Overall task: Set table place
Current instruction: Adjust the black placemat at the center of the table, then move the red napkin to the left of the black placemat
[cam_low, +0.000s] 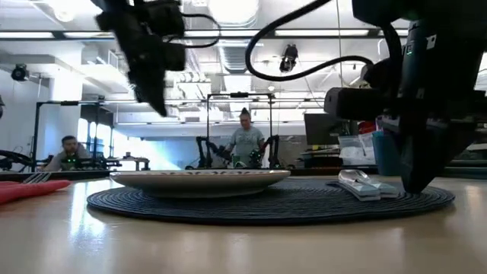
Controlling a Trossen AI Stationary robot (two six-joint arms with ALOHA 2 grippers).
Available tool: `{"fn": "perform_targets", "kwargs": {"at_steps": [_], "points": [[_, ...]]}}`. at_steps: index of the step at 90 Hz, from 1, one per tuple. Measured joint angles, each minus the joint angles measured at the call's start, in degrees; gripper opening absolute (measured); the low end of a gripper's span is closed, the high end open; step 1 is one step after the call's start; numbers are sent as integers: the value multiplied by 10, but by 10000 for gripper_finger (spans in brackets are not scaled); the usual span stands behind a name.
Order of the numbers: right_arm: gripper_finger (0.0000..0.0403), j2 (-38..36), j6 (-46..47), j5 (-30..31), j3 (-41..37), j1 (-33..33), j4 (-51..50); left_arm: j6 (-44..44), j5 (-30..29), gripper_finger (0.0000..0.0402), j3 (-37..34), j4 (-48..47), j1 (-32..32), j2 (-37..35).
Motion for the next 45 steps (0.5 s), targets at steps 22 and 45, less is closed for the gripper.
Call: {"fn": "perform_targets", "kwargs": {"at_steps": [22,45], "points": [[5,-7,16,22,-2,0,-41,-92,7,0,-132,-21,-8,-106],[45,-17,5,59,16,0,-82,-213,29,0,-201,-41,-92,-209]]}}
